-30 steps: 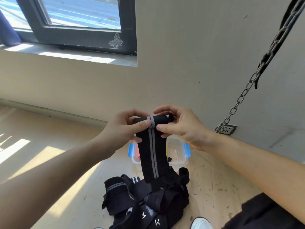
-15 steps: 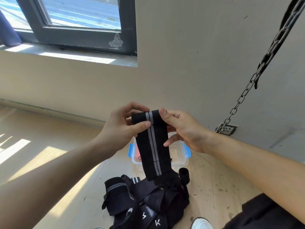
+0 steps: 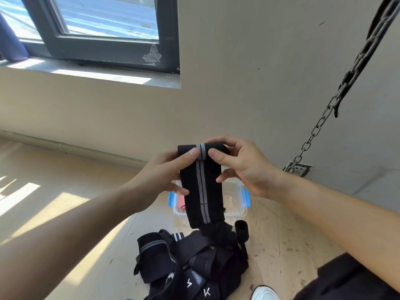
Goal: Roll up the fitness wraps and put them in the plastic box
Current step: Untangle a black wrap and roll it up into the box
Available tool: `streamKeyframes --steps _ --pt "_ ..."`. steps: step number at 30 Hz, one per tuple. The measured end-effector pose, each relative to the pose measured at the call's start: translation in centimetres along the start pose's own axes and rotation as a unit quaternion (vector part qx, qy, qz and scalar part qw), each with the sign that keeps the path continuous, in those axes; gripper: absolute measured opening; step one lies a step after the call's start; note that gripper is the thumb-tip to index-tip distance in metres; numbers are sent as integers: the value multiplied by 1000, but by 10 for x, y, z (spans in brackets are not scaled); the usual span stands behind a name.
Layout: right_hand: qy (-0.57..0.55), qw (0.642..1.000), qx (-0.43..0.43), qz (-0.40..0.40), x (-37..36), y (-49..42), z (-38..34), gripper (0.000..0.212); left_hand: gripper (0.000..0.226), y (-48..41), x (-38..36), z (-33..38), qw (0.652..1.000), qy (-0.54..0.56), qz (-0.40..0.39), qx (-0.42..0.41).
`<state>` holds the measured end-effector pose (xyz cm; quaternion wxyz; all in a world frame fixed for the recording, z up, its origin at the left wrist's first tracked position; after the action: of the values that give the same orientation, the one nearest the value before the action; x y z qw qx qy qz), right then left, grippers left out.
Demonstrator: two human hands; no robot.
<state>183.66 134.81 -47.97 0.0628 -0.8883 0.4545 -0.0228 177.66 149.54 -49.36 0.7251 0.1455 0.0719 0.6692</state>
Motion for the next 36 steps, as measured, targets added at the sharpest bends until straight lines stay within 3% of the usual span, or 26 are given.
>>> streamKeyframes --steps 4,9,18,24,28,36 --pt "31 999 22 -20 0 -1 -1 29 45 -3 6 3 999 9 45 0" --pt "49 999 9 -23 0 -1 2 39 19 -6 12 2 997 9 66 -39" --pt "58 993 -88 -49 -5 0 20 50 38 -5 15 6 993 -10 76 -87" --pt "33 998 -50 -24 0 -1 12 34 50 -6 11 3 997 7 57 -59" --pt "3 1000 -27 3 2 -2 6 27 38 -3 2 -2 1000 0 1 -10" --pt "61 998 34 -6 1 -2 0 33 34 -5 9 -1 998 11 53 -25"
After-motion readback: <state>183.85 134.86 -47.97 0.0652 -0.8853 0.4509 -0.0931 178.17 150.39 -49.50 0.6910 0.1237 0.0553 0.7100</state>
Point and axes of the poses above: each hand's wrist, its own y-axis away from the middle knuckle, its own x-axis out of the back of the hand, z = x × y, the point moved 8 cm from there along -y, towards the middle knuckle, and after that the axes turned 8 degrees about x, right-handed, at the moved point
